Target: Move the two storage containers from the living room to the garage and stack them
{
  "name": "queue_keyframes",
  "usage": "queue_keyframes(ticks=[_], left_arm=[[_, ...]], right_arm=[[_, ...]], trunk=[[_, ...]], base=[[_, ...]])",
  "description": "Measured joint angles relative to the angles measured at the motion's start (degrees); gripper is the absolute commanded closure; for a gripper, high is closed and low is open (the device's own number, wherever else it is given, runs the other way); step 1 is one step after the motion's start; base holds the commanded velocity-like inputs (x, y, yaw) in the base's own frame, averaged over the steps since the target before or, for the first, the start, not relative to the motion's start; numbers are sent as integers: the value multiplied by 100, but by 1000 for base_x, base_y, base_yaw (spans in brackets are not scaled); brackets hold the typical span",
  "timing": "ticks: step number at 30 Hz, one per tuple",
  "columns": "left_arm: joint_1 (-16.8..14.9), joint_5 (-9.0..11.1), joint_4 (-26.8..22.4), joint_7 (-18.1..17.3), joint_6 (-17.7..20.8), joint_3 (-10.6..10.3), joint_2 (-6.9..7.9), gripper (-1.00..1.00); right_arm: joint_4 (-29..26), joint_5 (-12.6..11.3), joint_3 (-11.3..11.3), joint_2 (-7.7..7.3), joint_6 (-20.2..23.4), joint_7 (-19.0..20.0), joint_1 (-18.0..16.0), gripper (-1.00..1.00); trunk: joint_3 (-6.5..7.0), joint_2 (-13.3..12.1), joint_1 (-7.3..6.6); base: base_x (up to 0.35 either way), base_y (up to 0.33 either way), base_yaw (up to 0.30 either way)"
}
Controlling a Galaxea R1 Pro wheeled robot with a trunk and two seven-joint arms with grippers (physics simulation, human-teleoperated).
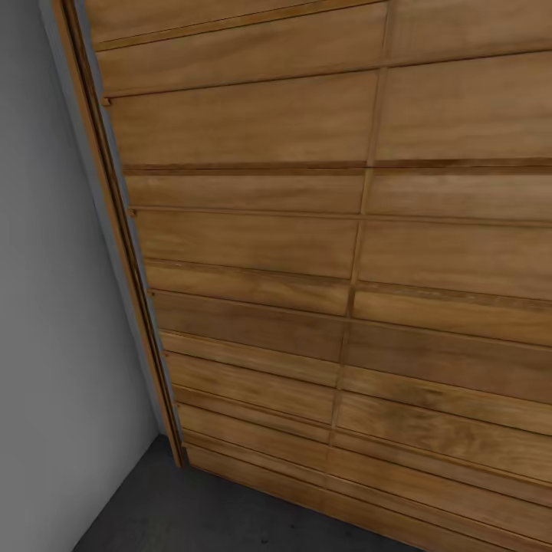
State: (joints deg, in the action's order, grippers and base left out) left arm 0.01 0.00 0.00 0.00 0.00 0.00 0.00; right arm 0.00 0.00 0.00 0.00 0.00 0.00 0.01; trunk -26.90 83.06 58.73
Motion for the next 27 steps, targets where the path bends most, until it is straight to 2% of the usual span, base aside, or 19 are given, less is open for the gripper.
queue_keyframes(ticks=[4, 8, 19, 27], left_arm=[[0, 24, 0, -8, 6, 8, -87, -100], [-1, 39, -25, -8, -3, 17, -80, -100], [-1, 309, -234, -8, -132, 73, -70, -100], [-1, 324, -242, -8, -138, 74, -69, -100]], right_arm=[[-18, 60, 31, -45, 5, -8, -9, -100], [-21, 62, 32, -48, 4, -8, -9, -100], [-33, 56, 37, -36, -57, -8, -9, -100], [-34, 50, 33, -35, -63, -8, -8, -100]], trunk=[[1, 0, 0], [1, 0, 0], [2, -1, 0], [2, -1, 0]], base=[[0, 0, 0], [0, 0, 0], [0, 0, 10], [0, 0, 214]])
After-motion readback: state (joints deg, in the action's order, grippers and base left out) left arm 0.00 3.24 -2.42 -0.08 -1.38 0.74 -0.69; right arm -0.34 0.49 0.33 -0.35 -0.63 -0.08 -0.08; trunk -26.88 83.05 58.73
